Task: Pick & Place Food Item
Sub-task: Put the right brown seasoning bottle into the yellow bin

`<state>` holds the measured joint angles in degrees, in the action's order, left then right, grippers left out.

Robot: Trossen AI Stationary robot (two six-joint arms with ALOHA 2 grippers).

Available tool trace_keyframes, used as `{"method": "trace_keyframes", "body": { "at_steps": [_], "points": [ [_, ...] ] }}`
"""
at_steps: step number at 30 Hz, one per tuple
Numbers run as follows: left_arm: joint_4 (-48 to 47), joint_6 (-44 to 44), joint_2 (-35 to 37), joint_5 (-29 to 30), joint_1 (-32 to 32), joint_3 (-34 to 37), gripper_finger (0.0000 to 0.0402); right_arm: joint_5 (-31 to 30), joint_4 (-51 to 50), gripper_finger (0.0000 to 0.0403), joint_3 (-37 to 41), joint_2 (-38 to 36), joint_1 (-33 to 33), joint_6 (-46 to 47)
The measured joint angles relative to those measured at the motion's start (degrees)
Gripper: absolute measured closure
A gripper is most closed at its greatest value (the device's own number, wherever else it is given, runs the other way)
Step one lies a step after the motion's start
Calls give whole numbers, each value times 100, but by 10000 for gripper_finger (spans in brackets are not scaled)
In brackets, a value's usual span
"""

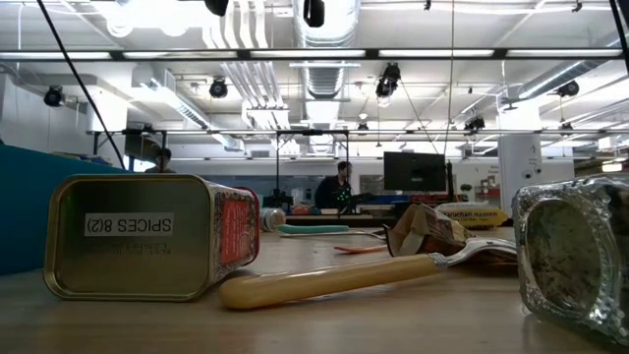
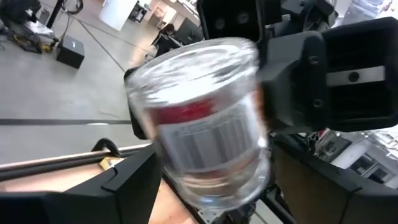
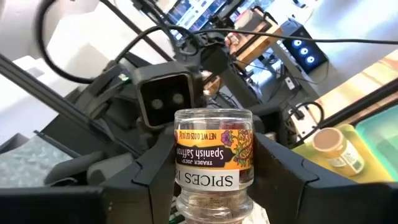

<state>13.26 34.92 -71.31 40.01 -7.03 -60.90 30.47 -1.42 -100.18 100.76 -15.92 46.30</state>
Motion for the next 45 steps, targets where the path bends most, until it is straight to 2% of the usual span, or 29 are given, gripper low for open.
{"method": "trace_keyframes", "body": {
  "at_steps": [6,18,21,27,30,33,40,45],
  "points": [
    [59,-16,0,-178,0,0,114,58,27,230,-7,-7,46,-20],
    [80,-65,75,-565,0,12,228,231,13,230,-22,-26,72,-43],
    [-2,-81,145,-582,0,17,226,220,13,231,-22,-27,89,-16],
    [21,-40,232,-575,-4,17,163,268,-2,232,-31,-33,105,-59],
    [7,-42,226,-603,-4,17,154,272,-38,232,-31,-33,105,-57],
    [19,-47,227,-643,-4,17,165,276,-19,232,-31,-38,105,-28],
    [44,14,227,-770,0,15,220,284,87,233,-31,-39,107,-123],
    [22,26,227,-810,0,11,221,325,66,234,-31,-40,107,-115]
  ]
}}
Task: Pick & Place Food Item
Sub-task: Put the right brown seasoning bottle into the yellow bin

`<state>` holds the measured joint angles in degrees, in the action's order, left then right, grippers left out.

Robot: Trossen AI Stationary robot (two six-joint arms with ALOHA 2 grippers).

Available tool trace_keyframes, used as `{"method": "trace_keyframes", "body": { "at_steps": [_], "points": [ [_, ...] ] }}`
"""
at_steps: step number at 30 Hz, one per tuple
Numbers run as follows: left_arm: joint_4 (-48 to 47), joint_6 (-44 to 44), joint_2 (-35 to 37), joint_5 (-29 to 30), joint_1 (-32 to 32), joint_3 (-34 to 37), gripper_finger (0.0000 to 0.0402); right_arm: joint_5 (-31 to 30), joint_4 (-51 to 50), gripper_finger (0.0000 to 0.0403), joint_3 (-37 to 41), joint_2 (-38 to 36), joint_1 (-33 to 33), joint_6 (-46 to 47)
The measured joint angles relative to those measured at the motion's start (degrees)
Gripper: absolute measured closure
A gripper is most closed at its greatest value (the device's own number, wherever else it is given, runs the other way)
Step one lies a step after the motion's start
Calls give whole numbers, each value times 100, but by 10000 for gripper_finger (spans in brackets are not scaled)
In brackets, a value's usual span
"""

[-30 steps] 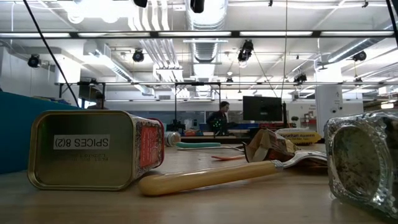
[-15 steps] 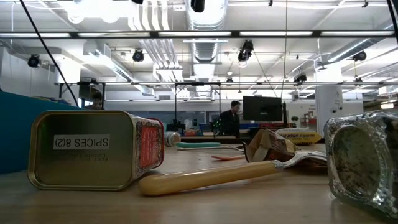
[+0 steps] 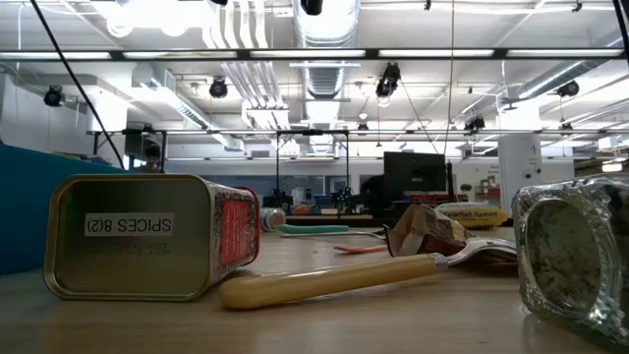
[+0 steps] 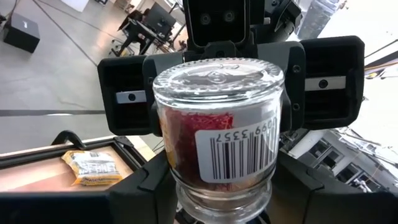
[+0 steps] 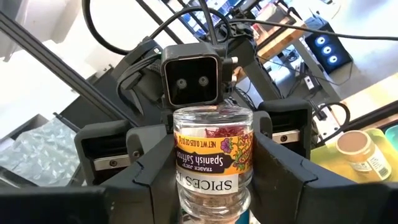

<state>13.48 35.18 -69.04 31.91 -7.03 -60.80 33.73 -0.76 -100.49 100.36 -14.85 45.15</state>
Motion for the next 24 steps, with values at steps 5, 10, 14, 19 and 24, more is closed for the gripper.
{"method": "trace_keyframes", "body": {
  "at_steps": [5,10,14,19,24],
  "points": [
    [-126,72,27,-212,0,-2,221,98,-75,234,2,-2,-2,-48],
    [-858,441,222,-591,0,-4,221,269,-373,185,11,-2,-8,245],
    [-1417,672,478,-941,0,-5,222,414,-941,119,17,-38,-15,314],
    [-2228,1230,795,-1441,2,-5,222,766,-1494,95,17,-48,-17,-379],
    [-2824,2100,1040,-1798,9,-4,222,822,-2233,112,-27,-101,13,-2238]
  ]
}}
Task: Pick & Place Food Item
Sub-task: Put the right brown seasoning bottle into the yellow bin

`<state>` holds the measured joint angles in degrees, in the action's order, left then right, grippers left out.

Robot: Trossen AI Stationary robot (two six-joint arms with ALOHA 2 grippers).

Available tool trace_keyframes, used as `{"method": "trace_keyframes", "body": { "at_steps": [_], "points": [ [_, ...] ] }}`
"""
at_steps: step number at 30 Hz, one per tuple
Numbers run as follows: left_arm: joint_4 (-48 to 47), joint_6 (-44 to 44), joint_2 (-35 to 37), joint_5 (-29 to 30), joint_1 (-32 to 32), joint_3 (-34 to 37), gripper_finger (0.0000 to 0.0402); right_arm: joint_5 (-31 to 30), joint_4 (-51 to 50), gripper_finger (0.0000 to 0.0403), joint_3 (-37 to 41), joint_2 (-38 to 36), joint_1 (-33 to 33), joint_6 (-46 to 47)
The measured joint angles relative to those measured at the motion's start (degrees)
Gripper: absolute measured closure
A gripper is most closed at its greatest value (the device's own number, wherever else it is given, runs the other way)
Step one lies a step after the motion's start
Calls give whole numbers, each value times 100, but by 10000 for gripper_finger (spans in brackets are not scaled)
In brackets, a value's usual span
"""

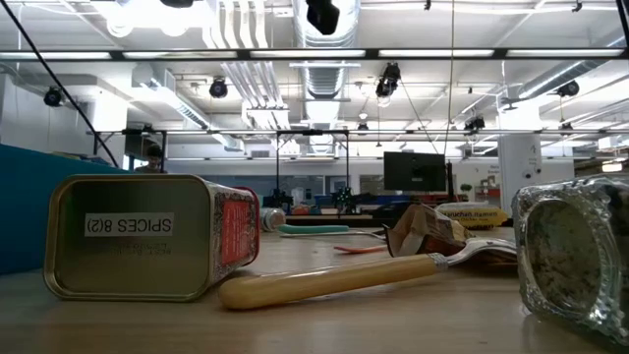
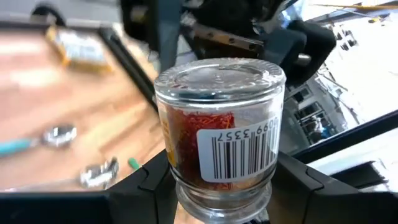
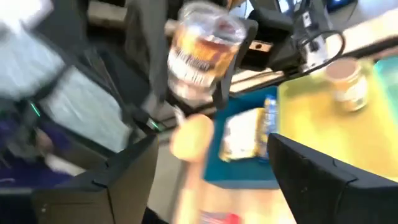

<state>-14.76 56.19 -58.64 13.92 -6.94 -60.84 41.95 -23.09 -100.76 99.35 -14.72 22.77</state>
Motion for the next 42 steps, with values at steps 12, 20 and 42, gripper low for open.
{"method": "trace_keyframes", "body": {
  "at_steps": [12,20,42],
  "points": [
    [-381,1589,110,-1276,331,6,222,-2406,-1486,203,-528,-159,616,-4117],
    [-260,2097,110,-2971,857,0,222,-3194,-1346,216,-651,-159,1139,-5748],
    [60,2419,-77,-4631,1432,10,222,-3465,-126,49,-523,-99,1536,-7813]
  ]
}}
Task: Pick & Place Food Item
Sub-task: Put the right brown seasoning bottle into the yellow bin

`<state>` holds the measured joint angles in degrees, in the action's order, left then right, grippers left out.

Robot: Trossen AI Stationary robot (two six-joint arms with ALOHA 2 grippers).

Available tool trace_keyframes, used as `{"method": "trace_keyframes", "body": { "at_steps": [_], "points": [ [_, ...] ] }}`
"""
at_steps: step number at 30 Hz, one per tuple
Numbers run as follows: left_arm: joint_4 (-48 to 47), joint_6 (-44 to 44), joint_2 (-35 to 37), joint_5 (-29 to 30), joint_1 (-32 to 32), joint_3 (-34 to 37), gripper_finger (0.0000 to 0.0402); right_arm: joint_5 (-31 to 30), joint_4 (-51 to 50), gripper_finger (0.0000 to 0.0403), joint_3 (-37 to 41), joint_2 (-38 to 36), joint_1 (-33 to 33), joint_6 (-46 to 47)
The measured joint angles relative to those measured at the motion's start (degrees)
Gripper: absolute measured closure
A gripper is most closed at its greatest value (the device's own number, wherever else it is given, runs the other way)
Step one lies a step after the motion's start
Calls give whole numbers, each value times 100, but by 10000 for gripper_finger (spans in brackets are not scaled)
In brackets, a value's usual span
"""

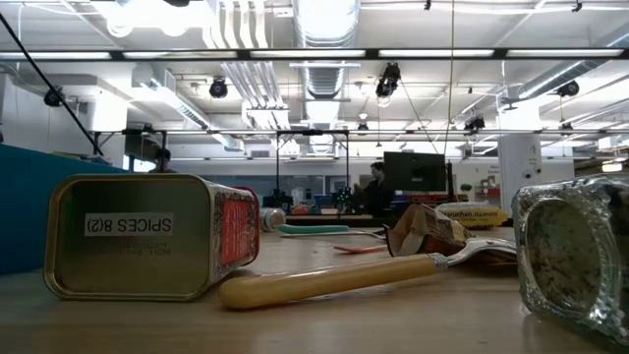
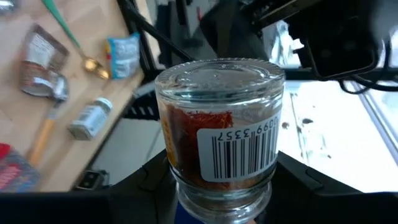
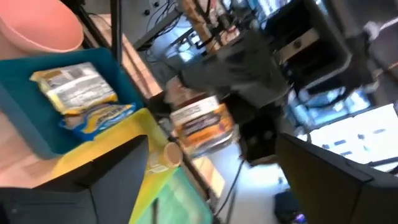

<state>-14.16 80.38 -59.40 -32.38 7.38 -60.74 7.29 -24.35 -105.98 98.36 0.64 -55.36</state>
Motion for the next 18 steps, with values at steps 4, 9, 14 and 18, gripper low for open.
{"method": "trace_keyframes", "body": {
  "at_steps": [4,9,14,18],
  "points": [
    [314,114,-138,-320,0,-10,222,-1,265,38,58,69,12,-87],
    [509,129,-222,-620,0,-5,222,-75,271,37,64,203,46,-499],
    [525,129,-227,-692,0,-3,222,-567,277,37,69,369,154,-972],
    [523,138,-238,-732,0,1,222,-1014,413,37,69,401,294,-1324]
  ]
}}
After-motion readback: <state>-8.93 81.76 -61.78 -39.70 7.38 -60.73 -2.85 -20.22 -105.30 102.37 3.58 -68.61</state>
